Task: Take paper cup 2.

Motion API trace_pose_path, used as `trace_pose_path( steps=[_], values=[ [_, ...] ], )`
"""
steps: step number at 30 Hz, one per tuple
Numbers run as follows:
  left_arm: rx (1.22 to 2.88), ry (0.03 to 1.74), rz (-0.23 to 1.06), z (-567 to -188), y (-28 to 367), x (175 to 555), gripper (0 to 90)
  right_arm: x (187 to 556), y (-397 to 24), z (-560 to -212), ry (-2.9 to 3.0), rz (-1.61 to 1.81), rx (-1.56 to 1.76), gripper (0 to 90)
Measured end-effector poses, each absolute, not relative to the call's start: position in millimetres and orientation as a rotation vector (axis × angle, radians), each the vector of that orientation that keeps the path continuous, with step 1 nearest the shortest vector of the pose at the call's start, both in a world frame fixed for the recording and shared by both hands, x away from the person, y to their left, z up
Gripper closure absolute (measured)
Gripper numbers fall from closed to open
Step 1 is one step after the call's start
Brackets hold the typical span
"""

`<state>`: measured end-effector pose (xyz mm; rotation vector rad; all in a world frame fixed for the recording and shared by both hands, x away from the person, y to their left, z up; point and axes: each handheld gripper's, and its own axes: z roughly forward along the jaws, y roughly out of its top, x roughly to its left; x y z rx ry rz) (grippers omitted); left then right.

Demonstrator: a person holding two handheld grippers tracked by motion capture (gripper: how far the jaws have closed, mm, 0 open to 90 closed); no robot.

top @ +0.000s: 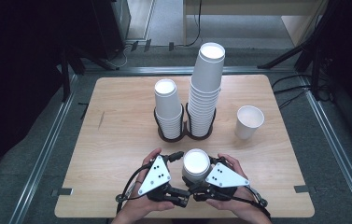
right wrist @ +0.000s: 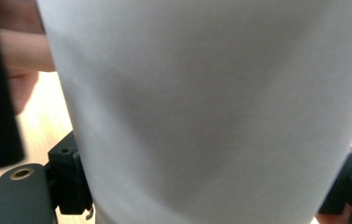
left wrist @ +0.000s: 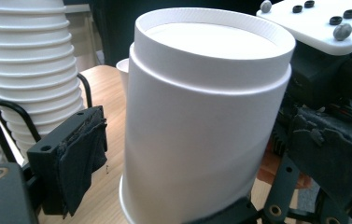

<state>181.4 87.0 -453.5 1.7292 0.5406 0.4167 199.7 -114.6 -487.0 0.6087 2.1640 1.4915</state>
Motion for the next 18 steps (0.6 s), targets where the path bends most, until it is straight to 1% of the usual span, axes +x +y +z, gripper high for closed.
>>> trace_pose_path(
  steps=[18],
  values=[
    [1.711,0.516,0.361,-452.5,88.1,181.0,7.3,194.3,-109.8,-488.7,2.246,1.568,0.517,15.7]
  ],
)
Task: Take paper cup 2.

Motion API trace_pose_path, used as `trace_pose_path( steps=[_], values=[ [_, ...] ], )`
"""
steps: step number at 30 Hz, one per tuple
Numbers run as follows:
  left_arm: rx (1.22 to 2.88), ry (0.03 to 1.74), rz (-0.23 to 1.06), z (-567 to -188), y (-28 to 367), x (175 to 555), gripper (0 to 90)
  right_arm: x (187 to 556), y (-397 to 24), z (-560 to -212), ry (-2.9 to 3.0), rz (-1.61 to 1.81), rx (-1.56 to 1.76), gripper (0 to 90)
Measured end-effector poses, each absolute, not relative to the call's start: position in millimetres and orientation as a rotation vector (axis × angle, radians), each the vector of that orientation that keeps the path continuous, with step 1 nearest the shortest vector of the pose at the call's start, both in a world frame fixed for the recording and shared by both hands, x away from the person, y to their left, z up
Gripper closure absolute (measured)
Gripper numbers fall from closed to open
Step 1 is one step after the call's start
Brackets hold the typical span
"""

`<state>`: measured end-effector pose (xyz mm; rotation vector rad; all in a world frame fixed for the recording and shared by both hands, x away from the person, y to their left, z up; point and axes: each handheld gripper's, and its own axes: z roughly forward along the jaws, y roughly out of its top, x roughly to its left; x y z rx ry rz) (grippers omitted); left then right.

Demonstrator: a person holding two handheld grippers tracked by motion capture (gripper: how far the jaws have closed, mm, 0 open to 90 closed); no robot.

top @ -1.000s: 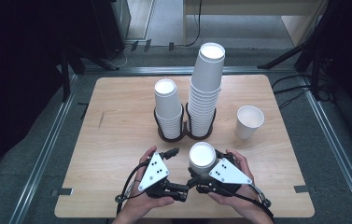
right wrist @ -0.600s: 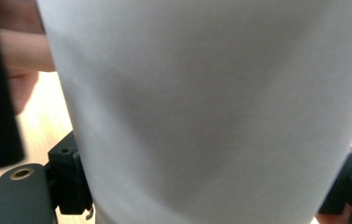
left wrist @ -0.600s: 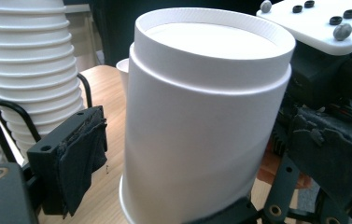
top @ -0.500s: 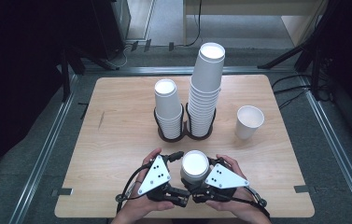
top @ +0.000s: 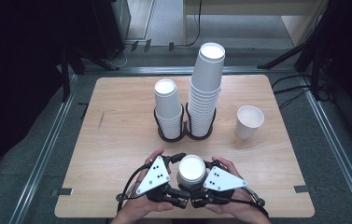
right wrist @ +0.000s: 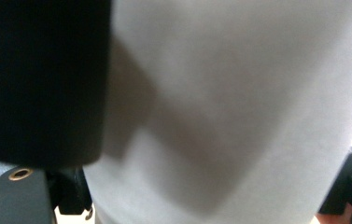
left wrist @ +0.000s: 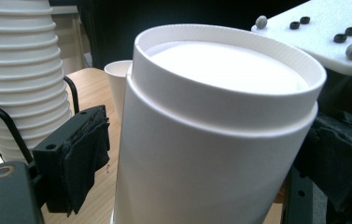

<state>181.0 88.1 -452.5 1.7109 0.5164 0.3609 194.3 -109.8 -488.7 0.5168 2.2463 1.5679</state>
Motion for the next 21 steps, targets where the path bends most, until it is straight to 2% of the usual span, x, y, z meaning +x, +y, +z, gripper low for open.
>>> trace_pose_path(
  steps=[1,5,7,21],
  values=[
    [1.708,0.516,0.366,-452.2,88.5,180.9,13.2,194.3,-109.6,-488.9,2.250,1.568,0.512,15.7],
    [1.716,0.511,0.360,-453.0,88.5,180.9,14.8,194.2,-109.9,-489.8,2.259,1.560,0.495,15.5],
    [1.712,0.507,0.357,-452.6,89.4,180.7,19.1,195.0,-110.3,-490.4,2.260,1.558,0.493,15.3],
    [1.686,0.528,0.290,-451.6,93.4,185.1,21.6,193.9,-114.7,-493.3,2.226,1.602,0.492,9.4]
  ],
)
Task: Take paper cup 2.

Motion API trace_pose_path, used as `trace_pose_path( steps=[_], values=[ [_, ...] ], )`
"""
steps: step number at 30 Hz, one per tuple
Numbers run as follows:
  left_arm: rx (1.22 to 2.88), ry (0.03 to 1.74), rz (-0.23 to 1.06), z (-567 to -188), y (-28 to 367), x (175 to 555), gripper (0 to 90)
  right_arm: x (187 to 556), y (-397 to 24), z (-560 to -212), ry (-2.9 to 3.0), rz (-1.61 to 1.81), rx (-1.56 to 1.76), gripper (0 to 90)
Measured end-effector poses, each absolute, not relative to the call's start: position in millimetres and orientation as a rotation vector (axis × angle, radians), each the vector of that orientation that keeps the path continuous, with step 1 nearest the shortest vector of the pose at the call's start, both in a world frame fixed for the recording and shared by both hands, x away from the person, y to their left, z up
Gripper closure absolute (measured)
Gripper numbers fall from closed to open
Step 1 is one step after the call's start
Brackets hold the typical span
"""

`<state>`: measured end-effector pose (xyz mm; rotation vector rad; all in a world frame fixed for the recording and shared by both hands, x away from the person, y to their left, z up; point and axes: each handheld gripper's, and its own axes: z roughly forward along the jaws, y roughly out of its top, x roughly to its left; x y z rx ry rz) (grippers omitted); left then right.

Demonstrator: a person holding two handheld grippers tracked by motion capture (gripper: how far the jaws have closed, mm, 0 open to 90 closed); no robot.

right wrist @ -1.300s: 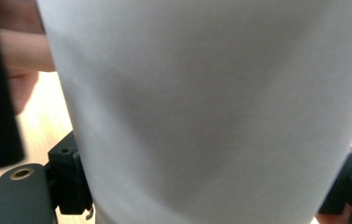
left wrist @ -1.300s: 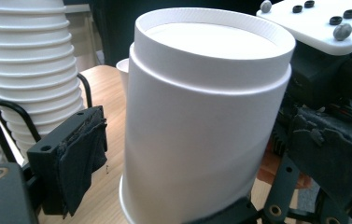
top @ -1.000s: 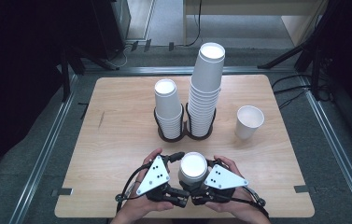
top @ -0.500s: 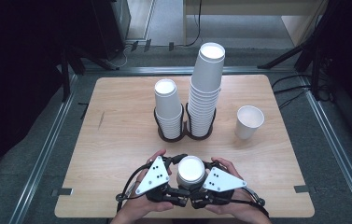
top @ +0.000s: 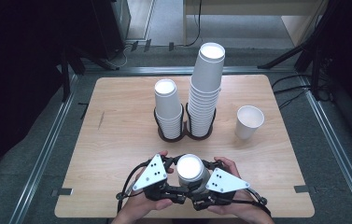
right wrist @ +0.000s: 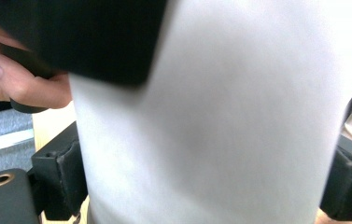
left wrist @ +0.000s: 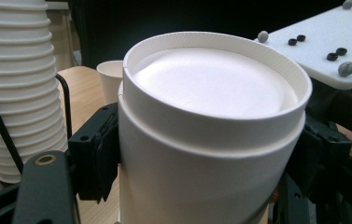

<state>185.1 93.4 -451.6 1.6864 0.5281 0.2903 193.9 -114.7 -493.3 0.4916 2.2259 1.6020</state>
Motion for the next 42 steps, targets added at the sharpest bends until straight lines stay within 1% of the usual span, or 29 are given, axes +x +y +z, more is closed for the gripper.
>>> trace_pose_path(
  steps=[7,12,21,26,30,37,42],
  values=[
    [1.681,0.533,0.295,-451.2,95.5,185.4,21.8,193.9,-114.7,-493.3,2.212,1.604,0.499,8.9],
    [1.653,0.553,0.324,-448.1,101.9,186.1,22.1,194.1,-117.4,-493.2,2.206,1.606,0.521,0.7],
    [1.587,0.639,0.396,-444.5,119.2,191.7,22.3,197.6,-126.2,-492.9,2.186,1.586,0.565,0.1],
    [1.500,0.736,0.443,-445.4,128.4,195.5,22.2,200.4,-130.0,-492.0,2.148,1.637,0.692,0.0],
    [1.449,0.790,0.452,-446.9,131.7,197.1,22.2,198.6,-127.6,-490.4,2.061,1.640,0.765,0.0],
    [1.441,0.829,0.449,-446.7,129.2,197.4,22.2,191.6,-120.0,-485.2,1.942,1.618,0.760,0.0],
    [1.461,0.845,0.443,-447.3,118.9,195.6,22.3,183.2,-99.0,-485.0,1.887,1.561,0.697,0.0]
  ],
)
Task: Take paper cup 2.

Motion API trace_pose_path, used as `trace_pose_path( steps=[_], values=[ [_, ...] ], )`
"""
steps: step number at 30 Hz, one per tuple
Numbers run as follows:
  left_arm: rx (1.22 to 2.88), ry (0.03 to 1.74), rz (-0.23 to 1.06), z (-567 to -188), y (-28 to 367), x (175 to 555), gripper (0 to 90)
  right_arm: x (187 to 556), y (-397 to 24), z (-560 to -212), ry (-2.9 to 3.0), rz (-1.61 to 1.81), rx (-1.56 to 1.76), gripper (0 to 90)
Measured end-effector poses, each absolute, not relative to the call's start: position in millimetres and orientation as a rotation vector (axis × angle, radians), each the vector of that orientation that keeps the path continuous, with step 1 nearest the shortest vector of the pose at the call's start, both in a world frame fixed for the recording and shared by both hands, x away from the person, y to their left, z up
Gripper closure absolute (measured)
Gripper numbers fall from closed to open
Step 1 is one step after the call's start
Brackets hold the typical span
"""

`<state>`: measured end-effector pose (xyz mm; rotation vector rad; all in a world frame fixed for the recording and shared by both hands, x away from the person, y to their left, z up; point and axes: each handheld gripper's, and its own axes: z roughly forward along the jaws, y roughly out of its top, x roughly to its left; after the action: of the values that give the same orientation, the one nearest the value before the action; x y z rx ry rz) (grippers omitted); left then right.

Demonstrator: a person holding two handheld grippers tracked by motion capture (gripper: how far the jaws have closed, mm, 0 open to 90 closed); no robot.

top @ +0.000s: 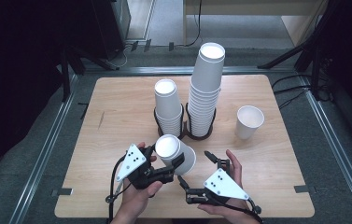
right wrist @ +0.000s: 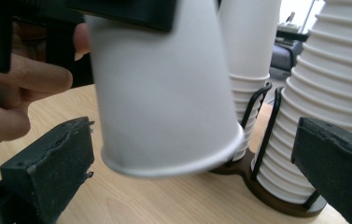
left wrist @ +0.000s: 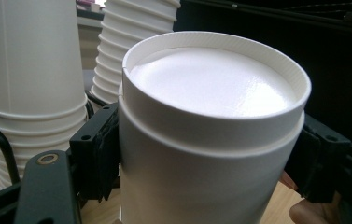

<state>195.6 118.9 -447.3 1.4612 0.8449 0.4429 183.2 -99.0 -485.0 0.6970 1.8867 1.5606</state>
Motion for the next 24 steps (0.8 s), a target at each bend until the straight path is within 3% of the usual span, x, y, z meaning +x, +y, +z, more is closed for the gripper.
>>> trace_pose_path(
  steps=[18,20,24],
  values=[
    [1.526,0.840,0.430,-448.3,96.3,187.9,22.2,185.9,-70.4,-498.9,1.834,1.412,0.696,0.0],
    [1.527,0.836,0.431,-448.4,96.0,187.6,22.1,184.8,-69.1,-501.4,1.828,1.400,0.685,8.0],
    [1.522,0.837,0.407,-448.4,99.4,189.4,20.4,183.0,-69.8,-503.2,1.801,1.407,0.665,12.5]
  ],
)
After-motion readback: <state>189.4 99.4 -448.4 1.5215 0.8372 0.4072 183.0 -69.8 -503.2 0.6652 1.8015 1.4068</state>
